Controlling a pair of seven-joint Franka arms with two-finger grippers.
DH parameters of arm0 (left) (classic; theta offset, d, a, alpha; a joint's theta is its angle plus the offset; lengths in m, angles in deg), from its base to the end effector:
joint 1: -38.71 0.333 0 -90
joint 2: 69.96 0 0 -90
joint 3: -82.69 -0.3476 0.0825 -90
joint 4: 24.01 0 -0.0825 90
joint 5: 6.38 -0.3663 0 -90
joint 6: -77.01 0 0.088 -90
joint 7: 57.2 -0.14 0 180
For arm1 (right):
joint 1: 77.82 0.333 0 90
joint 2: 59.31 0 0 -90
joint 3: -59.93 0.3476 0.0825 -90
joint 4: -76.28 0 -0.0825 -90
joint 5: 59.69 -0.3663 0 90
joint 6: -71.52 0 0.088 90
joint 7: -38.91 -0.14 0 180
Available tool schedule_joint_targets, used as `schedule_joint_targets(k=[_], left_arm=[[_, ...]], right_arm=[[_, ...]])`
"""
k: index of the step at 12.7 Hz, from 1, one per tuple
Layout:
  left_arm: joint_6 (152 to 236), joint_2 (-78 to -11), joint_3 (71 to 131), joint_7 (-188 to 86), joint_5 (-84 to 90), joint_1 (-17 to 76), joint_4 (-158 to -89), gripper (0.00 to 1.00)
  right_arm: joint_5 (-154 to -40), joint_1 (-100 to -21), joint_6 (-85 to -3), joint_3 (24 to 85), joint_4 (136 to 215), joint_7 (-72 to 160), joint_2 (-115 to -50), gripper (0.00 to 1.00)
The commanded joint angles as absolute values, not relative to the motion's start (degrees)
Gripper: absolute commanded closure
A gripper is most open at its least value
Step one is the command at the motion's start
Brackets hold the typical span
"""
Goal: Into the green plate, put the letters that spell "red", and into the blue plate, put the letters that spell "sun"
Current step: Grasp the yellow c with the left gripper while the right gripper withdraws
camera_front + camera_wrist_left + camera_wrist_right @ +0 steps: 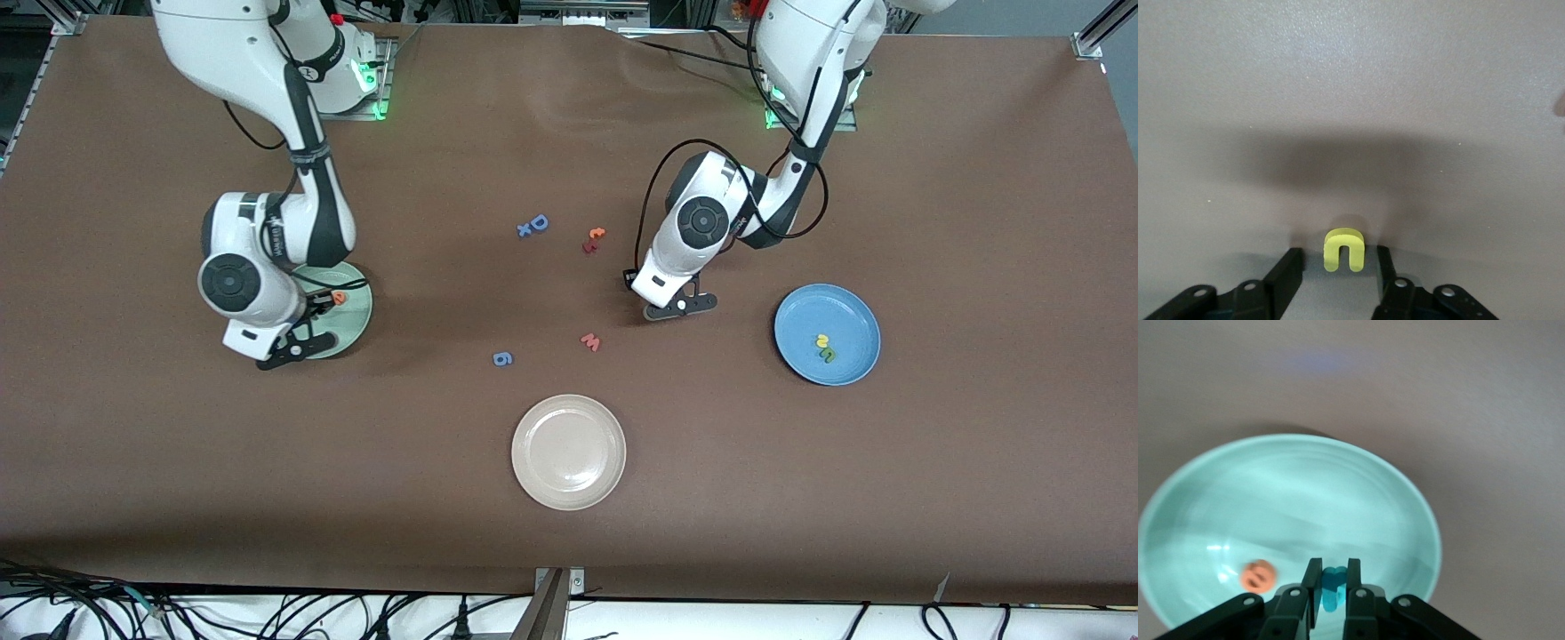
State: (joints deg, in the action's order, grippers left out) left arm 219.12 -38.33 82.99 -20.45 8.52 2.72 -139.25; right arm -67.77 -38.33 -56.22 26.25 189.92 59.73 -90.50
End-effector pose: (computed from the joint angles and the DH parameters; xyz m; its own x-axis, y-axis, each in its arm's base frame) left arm 0.4798 -0.3576 0.1775 0.9634 0.2117 -0.1642 0.2234 -0.9731 0.0561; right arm 0.5785 0.0752 0.2237 0.8967 0.3675 -0.2468 0.4043 -0.9069 0.1185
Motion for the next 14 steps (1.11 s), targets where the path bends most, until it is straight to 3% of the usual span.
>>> schedule_joint_targets(k=[1,3,4,5,7,11,14], left_arm=[[220.1,-38.5,82.8,-20.4,9.4,2.1,-140.0,0.60],[220.1,-38.6,82.8,-20.5,9.4,2.1,-140.0,0.74],[220.0,-38.7,82.8,-20.5,9.4,2.2,-140.0,0.79],[220.0,-38.8,82.8,-20.8,9.4,2.2,-140.0,0.82],[219.6,-39.4,82.7,-21.4,9.4,2.6,-139.9,0.89],[213.7,-44.8,81.6,-27.7,3.3,6.4,-139.9,0.90],[207.8,-49.5,80.2,-37.5,0.3,10.9,-139.9,0.90]], right_arm=[[-68.3,-37.2,-56.6,26.9,190.3,60.0,-89.9,0.92],[-68.3,-37.7,-56.6,26.9,190.3,60.0,-90.1,0.82],[-69.3,-37.8,-56.6,26.9,190.3,60.0,-90.2,0.55],[-72.8,-37.7,-56.4,26.9,190.2,60.3,-90.6,0.01],[-73.7,-37.5,-54.6,26.9,188.9,60.2,-90.5,0.00],[-73.8,-37.2,-49.3,26.9,185.8,59.6,-89.8,0.00],[-73.8,-36.9,-39.4,26.9,179.4,51.5,-89.4,0.00]])
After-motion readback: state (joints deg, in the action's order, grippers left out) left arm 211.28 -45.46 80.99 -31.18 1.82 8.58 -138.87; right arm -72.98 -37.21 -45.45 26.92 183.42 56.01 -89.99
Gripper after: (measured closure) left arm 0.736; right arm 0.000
